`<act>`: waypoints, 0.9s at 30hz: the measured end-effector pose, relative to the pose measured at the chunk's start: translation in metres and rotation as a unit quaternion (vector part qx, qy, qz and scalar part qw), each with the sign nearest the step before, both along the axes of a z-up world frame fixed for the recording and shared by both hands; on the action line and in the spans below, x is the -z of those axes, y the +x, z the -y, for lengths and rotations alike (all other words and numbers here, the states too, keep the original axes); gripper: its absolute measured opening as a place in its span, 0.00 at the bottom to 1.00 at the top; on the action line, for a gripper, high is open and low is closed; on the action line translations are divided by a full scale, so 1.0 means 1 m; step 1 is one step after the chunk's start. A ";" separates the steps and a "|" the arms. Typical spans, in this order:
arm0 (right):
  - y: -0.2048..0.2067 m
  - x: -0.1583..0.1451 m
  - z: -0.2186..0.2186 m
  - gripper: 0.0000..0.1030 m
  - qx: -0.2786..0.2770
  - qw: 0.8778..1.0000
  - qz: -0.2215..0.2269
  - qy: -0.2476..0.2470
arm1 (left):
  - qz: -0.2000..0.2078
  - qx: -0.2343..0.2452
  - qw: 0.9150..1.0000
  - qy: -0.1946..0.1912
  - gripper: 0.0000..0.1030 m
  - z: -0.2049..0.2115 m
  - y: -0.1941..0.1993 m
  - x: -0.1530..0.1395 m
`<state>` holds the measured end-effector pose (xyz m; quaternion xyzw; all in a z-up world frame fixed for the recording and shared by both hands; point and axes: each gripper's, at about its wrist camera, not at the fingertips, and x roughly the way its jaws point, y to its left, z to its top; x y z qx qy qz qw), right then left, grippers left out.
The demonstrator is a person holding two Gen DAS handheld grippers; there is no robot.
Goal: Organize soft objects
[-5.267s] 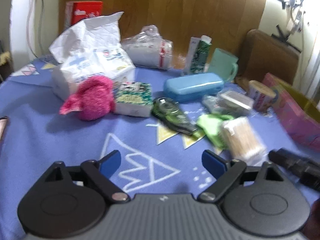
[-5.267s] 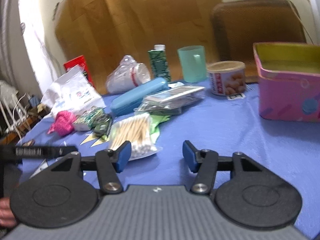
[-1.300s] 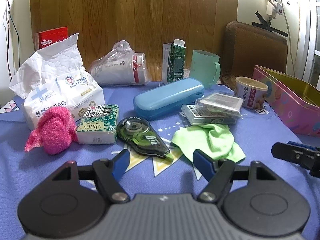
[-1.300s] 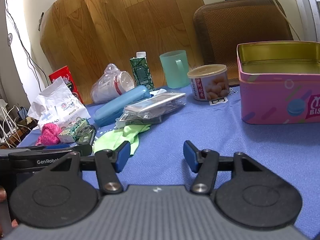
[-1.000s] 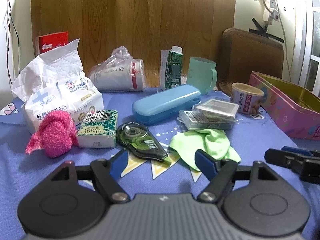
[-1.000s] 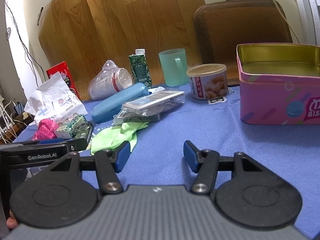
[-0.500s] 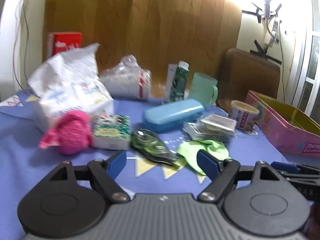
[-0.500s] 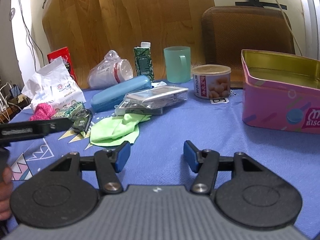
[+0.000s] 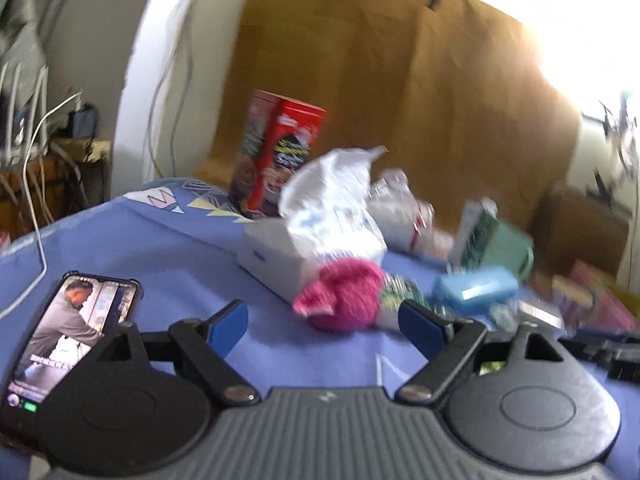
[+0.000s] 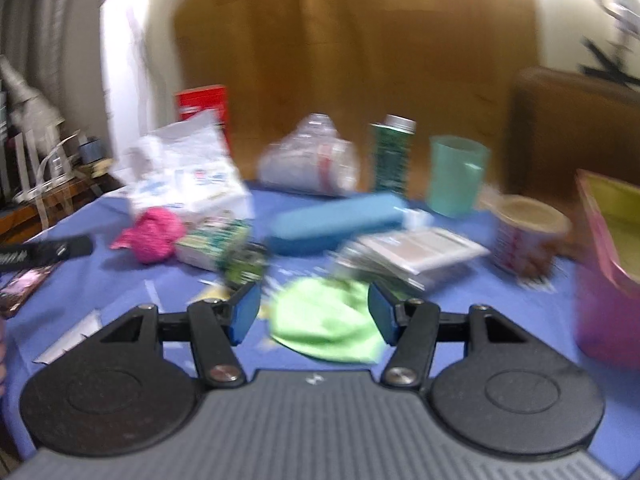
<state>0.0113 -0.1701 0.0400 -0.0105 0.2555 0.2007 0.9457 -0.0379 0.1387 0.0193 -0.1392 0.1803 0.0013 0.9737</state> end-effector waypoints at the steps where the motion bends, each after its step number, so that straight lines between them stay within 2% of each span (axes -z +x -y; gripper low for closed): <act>1: 0.003 -0.002 -0.010 0.63 -0.017 1.000 0.003 -0.004 | 0.003 -0.004 1.000 -0.011 0.83 -0.002 0.002 0.001; 3: 0.007 -0.004 -0.032 0.66 -0.049 0.999 0.015 -0.018 | 0.006 -0.008 1.000 -0.014 0.83 -0.001 0.002 0.003; 5: 0.012 -0.005 -0.052 0.66 -0.077 0.996 0.023 -0.033 | 0.031 -0.013 0.999 -0.006 0.83 0.000 -0.004 0.002; 9: 0.022 -0.004 -0.089 0.66 -0.134 0.988 0.047 -0.062 | 0.077 -0.013 0.997 -0.001 0.89 0.003 -0.019 0.001; 13: 0.042 0.003 -0.120 0.66 -0.173 0.981 0.052 -0.076 | 0.107 -0.020 0.994 -0.004 0.90 0.003 -0.029 0.000; 21: 0.073 0.014 -0.159 0.66 -0.208 0.977 0.010 -0.041 | 0.108 -0.021 0.993 -0.035 0.90 -0.008 -0.029 0.001; 24: 0.076 0.024 -0.169 0.57 -0.211 0.976 -0.017 -0.044 | 0.109 -0.019 0.993 -0.030 0.91 -0.006 -0.029 0.002; 27: 0.068 0.021 -0.162 0.53 -0.207 0.977 -0.012 -0.040 | 0.110 -0.015 0.994 -0.020 0.92 -0.003 -0.029 0.001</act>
